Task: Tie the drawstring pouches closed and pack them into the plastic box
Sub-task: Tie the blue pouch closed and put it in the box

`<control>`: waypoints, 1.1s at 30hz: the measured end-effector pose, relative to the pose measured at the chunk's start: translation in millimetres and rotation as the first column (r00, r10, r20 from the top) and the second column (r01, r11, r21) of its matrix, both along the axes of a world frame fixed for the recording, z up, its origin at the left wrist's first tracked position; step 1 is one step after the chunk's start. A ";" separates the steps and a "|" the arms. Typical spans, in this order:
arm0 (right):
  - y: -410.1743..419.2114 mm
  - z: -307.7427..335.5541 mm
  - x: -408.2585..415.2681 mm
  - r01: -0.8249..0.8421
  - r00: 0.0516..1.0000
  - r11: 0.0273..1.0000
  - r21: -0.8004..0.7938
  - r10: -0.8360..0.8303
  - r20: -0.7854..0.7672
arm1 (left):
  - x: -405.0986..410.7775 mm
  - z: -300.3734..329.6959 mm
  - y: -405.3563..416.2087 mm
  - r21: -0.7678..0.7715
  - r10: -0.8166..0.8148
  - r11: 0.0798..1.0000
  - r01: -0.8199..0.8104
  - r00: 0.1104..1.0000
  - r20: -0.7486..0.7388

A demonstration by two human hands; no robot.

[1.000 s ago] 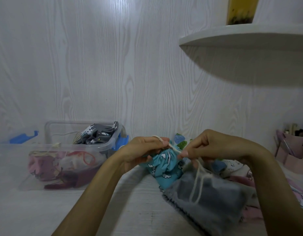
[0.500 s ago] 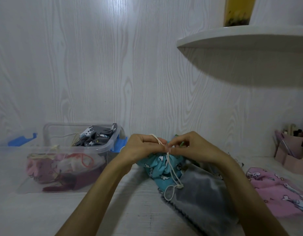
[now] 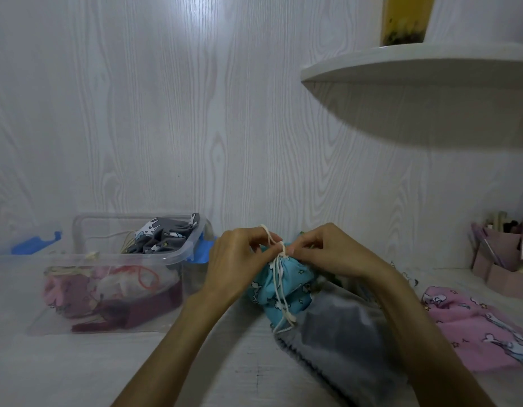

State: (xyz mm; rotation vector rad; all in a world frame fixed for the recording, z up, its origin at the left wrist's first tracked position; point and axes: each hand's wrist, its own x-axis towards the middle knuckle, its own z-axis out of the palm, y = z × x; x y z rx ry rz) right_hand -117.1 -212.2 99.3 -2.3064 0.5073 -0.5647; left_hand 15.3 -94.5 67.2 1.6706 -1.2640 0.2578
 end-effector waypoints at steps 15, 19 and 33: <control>-1.0 -10.2 2.2 -0.073 0.997 0.901 0.428 0.051 0.063 | 6.6 1.2 3.1 -0.106 -0.078 0.992 0.067 0.992 -0.101; 2.5 -7.9 1.9 -0.033 0.995 0.902 0.431 -0.010 0.098 | 12.4 3.9 3.8 -0.083 -0.228 0.973 0.214 0.944 -0.237; 23.7 5.0 6.7 0.154 0.987 0.873 -0.462 -0.153 0.039 | 10.1 16.7 6.0 -0.034 -0.331 0.940 0.339 0.885 -0.329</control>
